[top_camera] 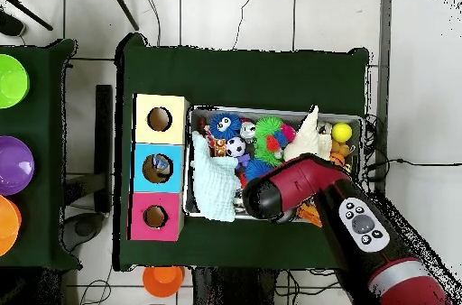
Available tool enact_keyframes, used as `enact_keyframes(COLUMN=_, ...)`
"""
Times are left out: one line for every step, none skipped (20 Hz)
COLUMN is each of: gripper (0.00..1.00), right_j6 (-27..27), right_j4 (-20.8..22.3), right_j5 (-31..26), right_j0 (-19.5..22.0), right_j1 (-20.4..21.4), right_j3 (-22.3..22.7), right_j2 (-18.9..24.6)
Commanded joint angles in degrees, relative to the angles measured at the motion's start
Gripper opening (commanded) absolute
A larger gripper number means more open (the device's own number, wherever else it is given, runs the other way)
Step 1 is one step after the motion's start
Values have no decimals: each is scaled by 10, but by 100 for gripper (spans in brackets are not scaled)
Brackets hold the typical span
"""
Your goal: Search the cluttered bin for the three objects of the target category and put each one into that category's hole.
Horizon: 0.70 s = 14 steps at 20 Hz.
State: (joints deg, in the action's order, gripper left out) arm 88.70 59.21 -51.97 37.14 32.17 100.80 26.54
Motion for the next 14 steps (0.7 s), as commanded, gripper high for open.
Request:
enact_keyframes(gripper=0, right_j6=-192, right_j4=-13, right_j5=-108, right_j0=23, right_j1=8, right_j3=54, right_j2=-31)
enact_keyframes(gripper=0, right_j6=-186, right_j4=-12, right_j5=-104, right_j0=26, right_j1=10, right_j3=58, right_j2=-29)
enact_keyframes(gripper=0, right_j6=-180, right_j4=-11, right_j5=-97, right_j0=30, right_j1=8, right_j3=61, right_j2=-25)
enact_keyframes(gripper=0, right_j6=-173, right_j4=-10, right_j5=-90, right_j0=33, right_j1=5, right_j3=64, right_j2=-20)
enact_keyframes(gripper=0, right_j6=-163, right_j4=-9, right_j5=-74, right_j0=39, right_j1=-1, right_j3=64, right_j2=-13)
enact_keyframes(gripper=0, right_j6=-157, right_j4=-14, right_j5=-58, right_j0=45, right_j1=-2, right_j3=67, right_j2=-5)
enact_keyframes(gripper=0, right_j6=-151, right_j4=-18, right_j5=-42, right_j0=52, right_j1=-4, right_j3=71, right_j2=3)
enact_keyframes(gripper=0, right_j6=-150, right_j4=-20, right_j5=-38, right_j0=54, right_j1=-5, right_j3=69, right_j2=7)
enact_keyframes(gripper=0, right_j6=-146, right_j4=-22, right_j5=-29, right_j0=58, right_j1=-8, right_j3=69, right_j2=12)
enact_keyframes(gripper=0, right_j6=-145, right_j4=-21, right_j5=-27, right_j0=59, right_j1=-13, right_j3=65, right_j2=14)
enact_keyframes(gripper=0, right_j6=-137, right_j4=-19, right_j5=-11, right_j0=62, right_j1=-17, right_j3=63, right_j2=19)
enact_keyframes(gripper=0, right_j6=-131, right_j4=-17, right_j5=0, right_j0=64, right_j1=-24, right_j3=60, right_j2=23)
enact_keyframes(gripper=0, right_j6=-116, right_j4=-16, right_j5=38, right_j0=74, right_j1=-32, right_j3=61, right_j2=35)
enact_keyframes(gripper=0, right_j6=-111, right_j4=-15, right_j5=53, right_j0=78, right_j1=-41, right_j3=58, right_j2=41)
